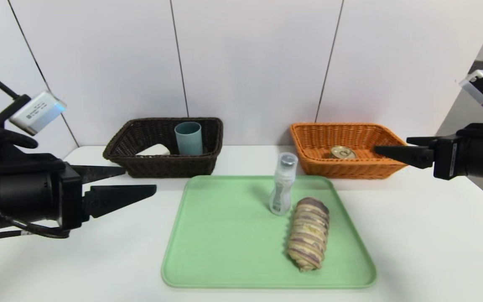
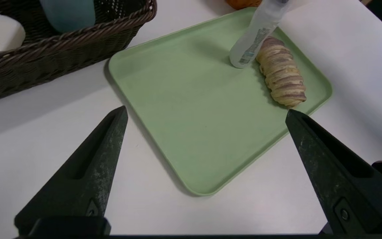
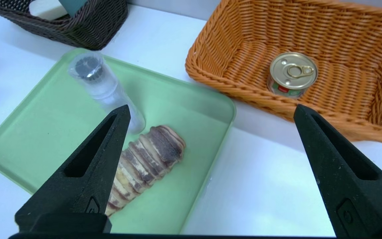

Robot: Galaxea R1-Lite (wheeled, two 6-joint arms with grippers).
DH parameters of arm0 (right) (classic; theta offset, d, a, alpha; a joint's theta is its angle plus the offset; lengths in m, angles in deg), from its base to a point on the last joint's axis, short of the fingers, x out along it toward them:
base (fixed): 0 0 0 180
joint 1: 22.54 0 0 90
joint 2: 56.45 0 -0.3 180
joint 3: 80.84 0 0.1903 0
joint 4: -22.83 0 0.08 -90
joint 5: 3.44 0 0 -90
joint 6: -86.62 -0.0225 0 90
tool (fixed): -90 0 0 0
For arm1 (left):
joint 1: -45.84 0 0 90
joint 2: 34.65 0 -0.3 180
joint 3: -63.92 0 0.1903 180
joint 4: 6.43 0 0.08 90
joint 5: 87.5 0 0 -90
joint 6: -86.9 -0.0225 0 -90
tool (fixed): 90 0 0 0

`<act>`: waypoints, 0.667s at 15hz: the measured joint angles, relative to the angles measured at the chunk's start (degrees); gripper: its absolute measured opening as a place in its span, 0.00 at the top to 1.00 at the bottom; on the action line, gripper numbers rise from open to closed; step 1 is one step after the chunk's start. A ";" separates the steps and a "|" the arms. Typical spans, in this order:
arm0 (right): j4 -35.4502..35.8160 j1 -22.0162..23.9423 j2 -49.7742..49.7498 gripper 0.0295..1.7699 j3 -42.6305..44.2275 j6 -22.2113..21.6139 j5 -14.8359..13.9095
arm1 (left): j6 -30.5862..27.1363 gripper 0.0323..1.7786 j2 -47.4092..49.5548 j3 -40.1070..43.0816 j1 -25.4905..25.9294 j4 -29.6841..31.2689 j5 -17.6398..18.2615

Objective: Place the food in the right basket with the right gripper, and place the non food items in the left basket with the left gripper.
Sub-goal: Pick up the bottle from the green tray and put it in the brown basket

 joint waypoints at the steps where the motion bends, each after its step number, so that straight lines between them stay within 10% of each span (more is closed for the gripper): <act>1: 0.16 0.00 -1.05 0.04 -1.08 -0.02 0.04 | -0.02 0.05 -1.79 -0.21 -1.84 1.60 -0.13; 10: -4.96 -0.33 -9.51 0.04 -3.08 0.87 4.30 | 8.74 0.05 -24.49 -13.54 -19.59 12.79 -12.13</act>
